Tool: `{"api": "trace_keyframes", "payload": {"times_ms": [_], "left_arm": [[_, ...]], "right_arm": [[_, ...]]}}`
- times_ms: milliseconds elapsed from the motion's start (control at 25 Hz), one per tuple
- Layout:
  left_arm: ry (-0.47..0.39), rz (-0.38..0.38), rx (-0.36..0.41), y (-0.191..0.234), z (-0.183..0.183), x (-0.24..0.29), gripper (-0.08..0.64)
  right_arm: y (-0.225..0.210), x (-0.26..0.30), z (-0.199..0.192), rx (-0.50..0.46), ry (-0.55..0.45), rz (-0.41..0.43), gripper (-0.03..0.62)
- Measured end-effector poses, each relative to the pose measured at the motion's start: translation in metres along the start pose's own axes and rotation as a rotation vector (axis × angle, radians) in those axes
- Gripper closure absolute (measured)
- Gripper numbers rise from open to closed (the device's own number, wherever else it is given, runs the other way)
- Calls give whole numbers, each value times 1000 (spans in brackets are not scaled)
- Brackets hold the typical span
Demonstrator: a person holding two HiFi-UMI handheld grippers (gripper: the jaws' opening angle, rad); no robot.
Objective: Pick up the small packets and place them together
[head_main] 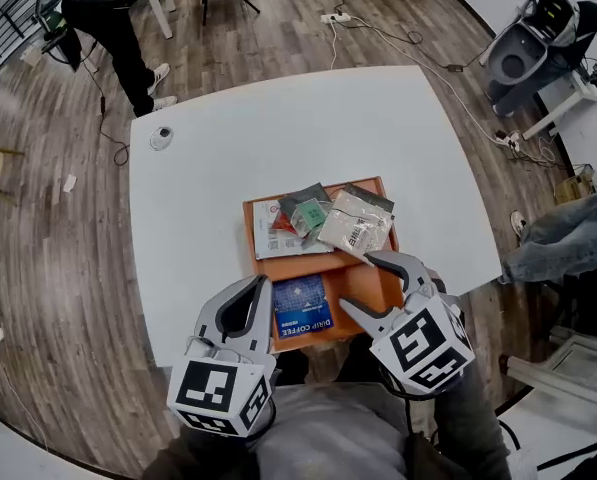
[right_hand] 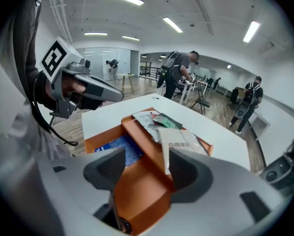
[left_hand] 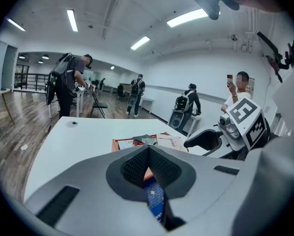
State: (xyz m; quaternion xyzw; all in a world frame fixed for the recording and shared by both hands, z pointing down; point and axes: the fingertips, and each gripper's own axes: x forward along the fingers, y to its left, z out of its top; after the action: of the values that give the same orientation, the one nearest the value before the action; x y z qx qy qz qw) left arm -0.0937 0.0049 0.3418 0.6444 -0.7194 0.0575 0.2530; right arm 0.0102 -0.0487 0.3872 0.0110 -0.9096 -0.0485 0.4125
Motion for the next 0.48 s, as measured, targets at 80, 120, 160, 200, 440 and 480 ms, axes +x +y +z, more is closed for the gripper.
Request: {"api": "trace_keyframes", "payload": {"times_ms": [80, 120, 160, 200, 440, 480], "left_arm": [[5, -6, 4, -1, -4, -3, 563], [8, -9, 5, -1, -5, -4, 563], [10, -10, 4, -1, -6, -5, 563], [12, -12, 3, -1, -8, -5, 563], [27, -31, 1, 4, -22, -6, 563], [29, -34, 2, 6, -24, -6, 563]], "right_arm": [[16, 6, -4, 8, 15, 41, 311], [24, 10, -7, 14, 24, 62, 311], [31, 13, -9, 22, 35, 80, 311], [36, 18, -12, 31, 47, 96, 311], [58, 43, -23, 126, 104, 176, 311], [59, 47, -24, 142, 112, 181, 311]]}}
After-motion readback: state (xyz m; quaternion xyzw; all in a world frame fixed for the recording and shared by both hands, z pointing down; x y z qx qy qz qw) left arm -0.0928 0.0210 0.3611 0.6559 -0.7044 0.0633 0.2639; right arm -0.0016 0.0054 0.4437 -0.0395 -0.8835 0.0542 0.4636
